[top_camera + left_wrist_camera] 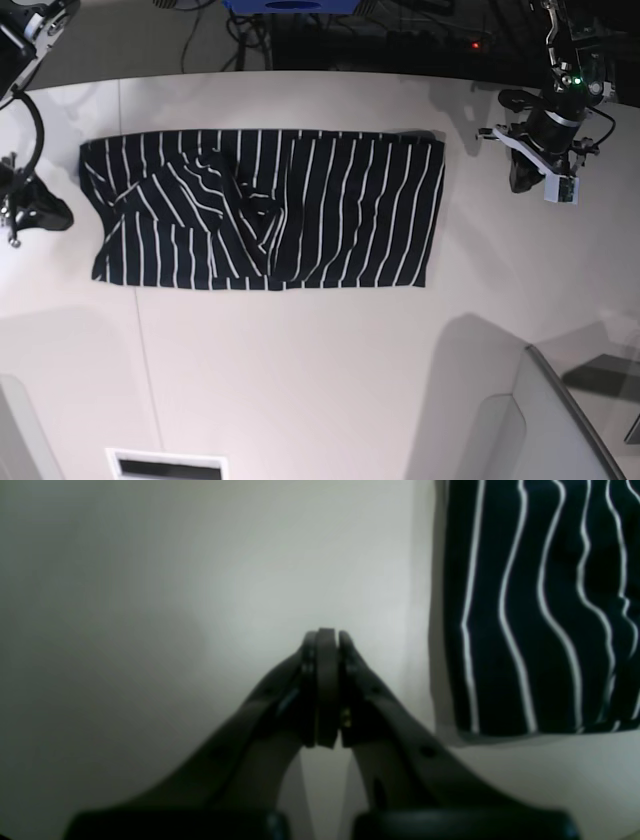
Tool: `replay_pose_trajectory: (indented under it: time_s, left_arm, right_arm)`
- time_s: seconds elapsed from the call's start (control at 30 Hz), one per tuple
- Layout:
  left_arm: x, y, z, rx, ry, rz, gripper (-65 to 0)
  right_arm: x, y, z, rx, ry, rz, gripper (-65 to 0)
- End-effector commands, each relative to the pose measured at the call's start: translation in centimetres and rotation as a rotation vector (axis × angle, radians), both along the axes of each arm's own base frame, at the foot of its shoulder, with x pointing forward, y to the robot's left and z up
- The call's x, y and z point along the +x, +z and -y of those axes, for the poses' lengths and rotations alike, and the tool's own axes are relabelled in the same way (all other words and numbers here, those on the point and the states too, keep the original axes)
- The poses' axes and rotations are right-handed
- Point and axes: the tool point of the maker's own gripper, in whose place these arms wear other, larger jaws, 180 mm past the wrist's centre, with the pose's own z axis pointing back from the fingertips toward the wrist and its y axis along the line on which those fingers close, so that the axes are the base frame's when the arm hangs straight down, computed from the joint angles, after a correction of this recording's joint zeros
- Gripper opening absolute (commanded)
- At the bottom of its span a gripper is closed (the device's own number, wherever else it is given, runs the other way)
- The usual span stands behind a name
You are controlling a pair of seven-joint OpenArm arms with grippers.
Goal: Layout the t-shirt on the table in an organized manner, then fold the t-shirt properly
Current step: 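Grasp the folded strip ends with both grippers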
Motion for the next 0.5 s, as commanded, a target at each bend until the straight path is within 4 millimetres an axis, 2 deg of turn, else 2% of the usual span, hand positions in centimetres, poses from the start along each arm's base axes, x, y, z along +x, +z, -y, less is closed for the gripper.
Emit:
replay_pose_trajectory:
  time_s: [0.0,0.07,0.13,0.27,0.33,0.4,0.47]
  left_arm:
    - [0.6,1.1,0.0,0.000,-0.006,0.044,-65.0]
    - [0.8,1.1,0.1,-0.004,-0.006,0.049,-65.0]
    - [0.9,1.2,0.1,-0.004,-0.006,0.050,-65.0]
    - [0.9,1.1,0.1,-0.005,-0.006,0.050,-65.0]
    - [0.7,1.0,0.0,-0.005,-0.004,0.046,-65.0]
    - [0.7,1.0,-0.2,-0.002,0.001,0.045,-65.0]
    - [0.6,0.9,-0.3,-0.003,0.003,0.042,-65.0]
  right_arm:
    - [1.3,1.7,0.5,-0.013,0.013,0.054,-62.7]
    - [1.5,1.7,0.6,-0.024,0.018,0.054,-62.0]
    - [1.5,1.9,1.0,-0.040,0.022,0.052,-56.3]
    - [1.8,2.1,1.9,-0.065,0.000,0.065,-29.3]
    - [1.9,2.3,3.8,-0.135,-0.037,0.073,-18.3]
    - [2.1,1.5,5.1,-0.276,-0.021,0.051,-15.3]
    - [2.7,0.9,5.2,-0.409,0.050,0.035,-15.0]
